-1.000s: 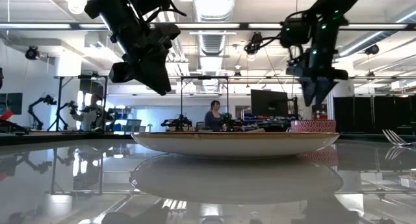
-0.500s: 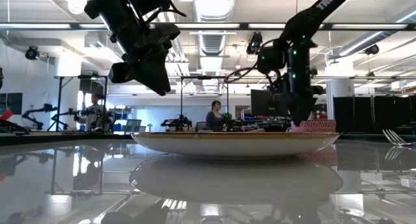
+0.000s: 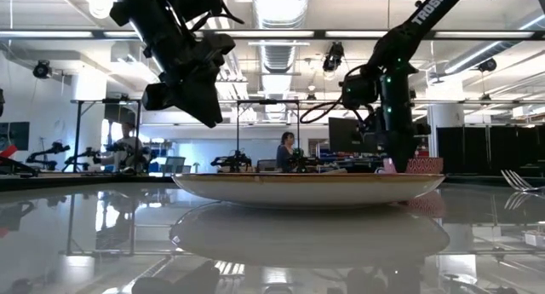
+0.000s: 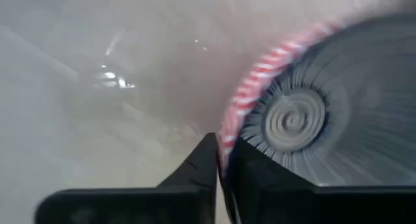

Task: Set table place
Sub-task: Put the bowl on top of the orange plate

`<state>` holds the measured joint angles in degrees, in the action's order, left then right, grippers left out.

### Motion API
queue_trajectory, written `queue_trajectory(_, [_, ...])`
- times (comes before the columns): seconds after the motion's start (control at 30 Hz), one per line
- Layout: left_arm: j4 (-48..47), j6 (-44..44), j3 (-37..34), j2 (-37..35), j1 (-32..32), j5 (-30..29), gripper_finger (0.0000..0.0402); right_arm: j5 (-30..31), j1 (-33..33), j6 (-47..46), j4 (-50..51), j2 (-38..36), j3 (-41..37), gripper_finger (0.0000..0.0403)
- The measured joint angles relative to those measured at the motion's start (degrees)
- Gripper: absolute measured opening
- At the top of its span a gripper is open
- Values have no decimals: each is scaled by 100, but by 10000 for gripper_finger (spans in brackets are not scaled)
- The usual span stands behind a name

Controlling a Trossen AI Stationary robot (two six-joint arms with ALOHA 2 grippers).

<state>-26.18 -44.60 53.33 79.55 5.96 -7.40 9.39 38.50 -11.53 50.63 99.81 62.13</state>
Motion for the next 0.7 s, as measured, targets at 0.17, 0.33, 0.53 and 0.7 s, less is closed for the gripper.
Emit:
queue_trajectory(0.17, [-1,46,-1,2,46,-16,66,-175,-408,97,166,-88,9,15])
queue_trajectory(0.33, [-1,46,-8,2,95,-16,66,-423,-1143,259,382,-438,27,14])
queue_trajectory(0.53, [-21,46,-12,2,147,-15,66,-468,-2376,299,882,-1051,303,13])
queue_trajectory(0.7, [-22,51,-96,2,219,-13,66,-596,-3487,655,875,-1197,870,13])
